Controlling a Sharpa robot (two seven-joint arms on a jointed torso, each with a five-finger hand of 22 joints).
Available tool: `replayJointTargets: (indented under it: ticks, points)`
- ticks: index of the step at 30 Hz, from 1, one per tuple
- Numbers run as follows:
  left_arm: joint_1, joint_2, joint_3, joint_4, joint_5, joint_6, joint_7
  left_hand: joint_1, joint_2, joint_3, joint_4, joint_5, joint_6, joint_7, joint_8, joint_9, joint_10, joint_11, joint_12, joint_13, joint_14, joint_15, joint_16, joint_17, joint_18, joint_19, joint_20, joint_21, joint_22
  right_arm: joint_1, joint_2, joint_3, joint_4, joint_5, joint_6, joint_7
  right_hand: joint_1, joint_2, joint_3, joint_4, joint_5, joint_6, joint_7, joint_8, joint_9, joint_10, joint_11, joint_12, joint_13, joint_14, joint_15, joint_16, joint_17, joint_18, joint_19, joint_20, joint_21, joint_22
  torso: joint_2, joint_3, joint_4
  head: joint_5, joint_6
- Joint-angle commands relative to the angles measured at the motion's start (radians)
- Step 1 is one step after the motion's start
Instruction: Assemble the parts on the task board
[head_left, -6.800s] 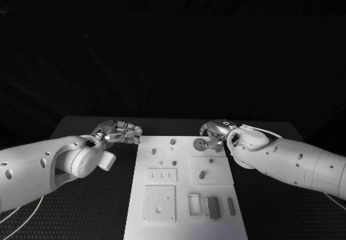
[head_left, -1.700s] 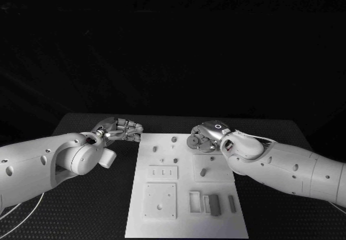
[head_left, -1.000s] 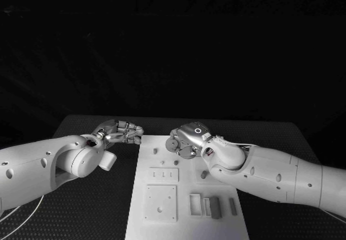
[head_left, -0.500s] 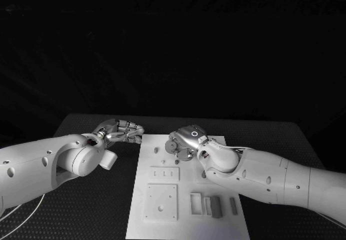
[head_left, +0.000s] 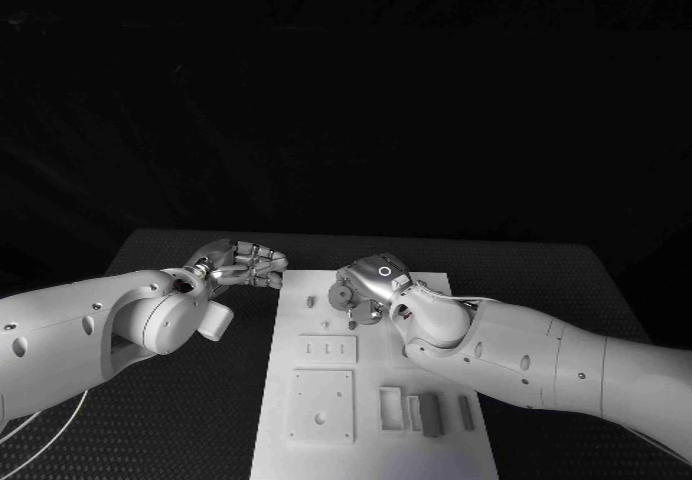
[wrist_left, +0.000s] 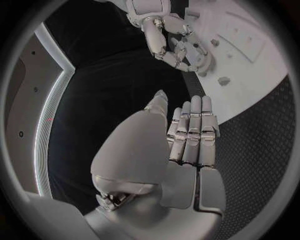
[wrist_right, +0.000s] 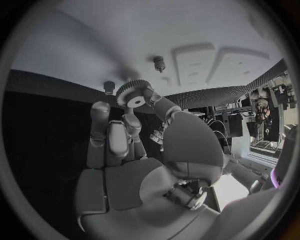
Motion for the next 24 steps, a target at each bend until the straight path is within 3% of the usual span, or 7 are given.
replayJointTargets:
  ticks: [1, 14, 24]
  points:
    - [0.001, 0.001, 0.001, 0.003, -0.005, 0.007, 0.005, -0.007, -0.006, 0.003, -0.002, 0.005, 0.001, 0.018, -0.005, -0.002, 0.007, 0.003, -0.003, 0.001, -0.005, 0.003, -0.005, 0.001, 0.004, 0.001, 0.0, -0.006, -0.002, 0.0, 0.0, 0.0, -0.004, -0.021, -0.012, -0.011, 0.003, -0.006, 0.0, 0.006, 0.001, 0.071, 0.04, -0.002, 0.002, -0.007, -0.002, -0.005, -0.001, -0.001, -0.005, -0.004, 0.0, 0.032, 0.003, -0.006, -0.004, 0.013, 0.0, 0.0006, -0.0008, 0.002, -0.001]
    - [0.001, 0.001, 0.001, 0.003, -0.005, 0.009, 0.004, -0.007, -0.007, 0.002, -0.002, 0.005, 0.001, 0.018, -0.005, -0.002, 0.008, 0.003, -0.004, 0.001, -0.004, 0.003, -0.005, 0.002, 0.003, 0.001, 0.0, -0.007, -0.002, -0.001, 0.004, 0.0, -0.014, -0.026, -0.014, -0.019, 0.005, -0.004, 0.0, 0.006, 0.001, 0.071, 0.04, -0.002, 0.002, -0.007, -0.002, -0.005, -0.002, 0.0, -0.005, -0.004, 0.001, 0.032, 0.003, -0.006, -0.004, 0.013, 0.0, 0.0019, -0.0008, 0.003, -0.001]
    - [0.002, 0.005, 0.001, 0.002, -0.005, 0.012, 0.004, -0.007, -0.007, 0.002, -0.001, 0.005, 0.001, 0.018, -0.005, -0.002, 0.008, 0.003, -0.005, 0.001, -0.004, 0.003, -0.006, 0.003, 0.003, 0.001, 0.0, -0.007, -0.002, -0.004, 0.017, 0.0, -0.038, -0.013, -0.006, -0.006, 0.006, -0.004, 0.0, 0.006, 0.0, 0.071, 0.04, -0.002, 0.002, -0.008, -0.002, -0.006, -0.003, 0.0, -0.005, -0.004, 0.001, 0.032, 0.003, -0.006, -0.004, 0.013, 0.0, 0.0008, -0.0007, 0.005, -0.001]
